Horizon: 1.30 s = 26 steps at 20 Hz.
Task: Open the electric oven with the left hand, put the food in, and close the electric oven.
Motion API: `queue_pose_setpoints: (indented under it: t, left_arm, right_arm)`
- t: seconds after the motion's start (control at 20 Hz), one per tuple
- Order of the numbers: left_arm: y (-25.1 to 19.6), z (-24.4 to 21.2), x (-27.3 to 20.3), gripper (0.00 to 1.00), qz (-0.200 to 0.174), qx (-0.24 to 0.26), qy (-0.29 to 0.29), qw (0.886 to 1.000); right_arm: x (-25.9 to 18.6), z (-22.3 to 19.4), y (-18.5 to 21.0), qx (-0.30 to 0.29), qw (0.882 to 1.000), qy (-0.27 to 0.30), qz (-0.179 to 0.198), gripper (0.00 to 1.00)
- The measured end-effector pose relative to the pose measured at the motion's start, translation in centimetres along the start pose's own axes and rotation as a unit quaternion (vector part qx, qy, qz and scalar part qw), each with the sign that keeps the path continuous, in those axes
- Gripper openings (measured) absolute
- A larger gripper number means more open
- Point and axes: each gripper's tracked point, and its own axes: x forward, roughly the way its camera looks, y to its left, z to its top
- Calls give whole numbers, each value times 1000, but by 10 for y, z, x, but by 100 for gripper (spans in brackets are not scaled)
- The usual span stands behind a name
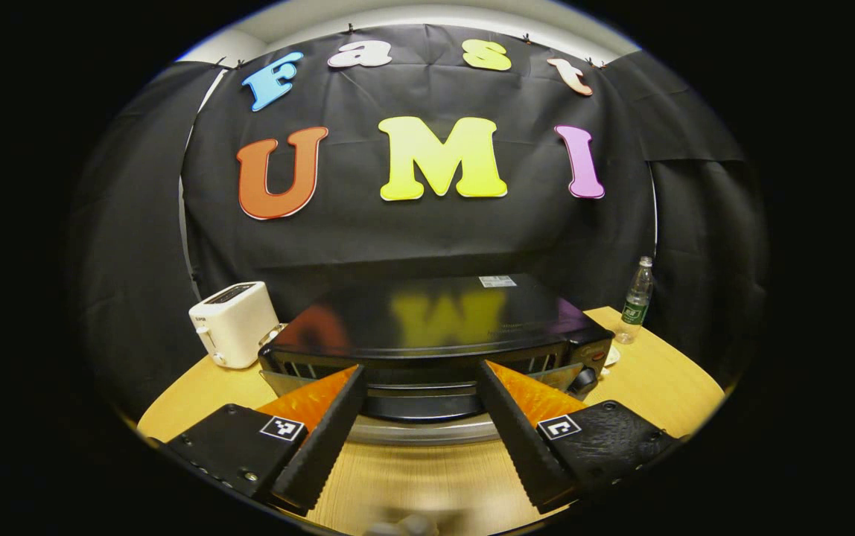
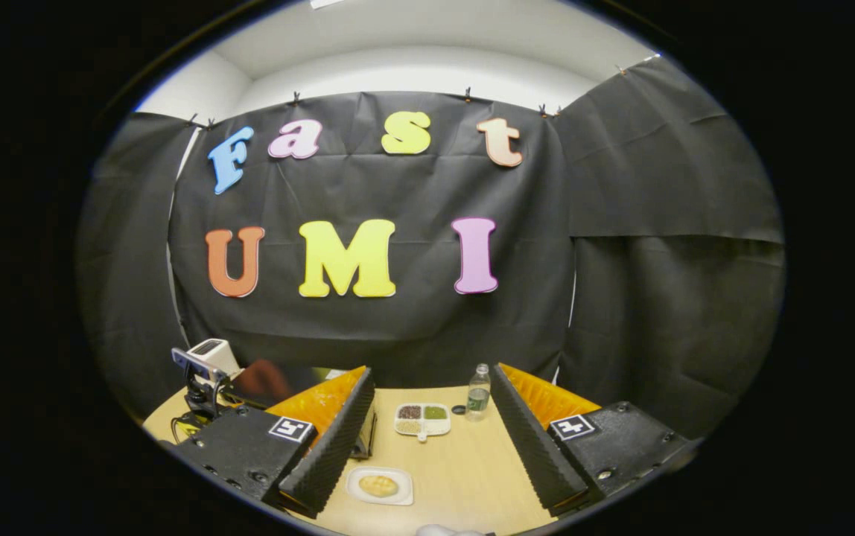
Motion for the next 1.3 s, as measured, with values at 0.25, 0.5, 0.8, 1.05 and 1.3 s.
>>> queue_pose_setpoints:
  t: [0.25, 0.5, 0.8, 1.05, 1.3]
  left_arm:
    - [-2, -21, -27, 98, -7, -3, 15, 1000]
    - [-2, -48, -49, 98, -9, -3, 38, 999]
    - [-4, -79, -65, 98, -11, -5, 75, 997]
    - [-6, -103, -77, 98, -14, -6, 96, 995]
    - [-7, -133, -84, 98, -20, -9, 130, 991]
  right_arm:
    - [-7, -10, 4, 5, 1000, 8, 9, 100]
    - [-17, -14, 7, 4, 1000, 5, 15, 100]
    - [-27, -20, 9, 0, 1000, 8, 17, 100]
    - [-30, -30, 7, 2, 1000, 17, 17, 97]
    - [-30, -37, 10, 3, 1000, 22, 20, 97]
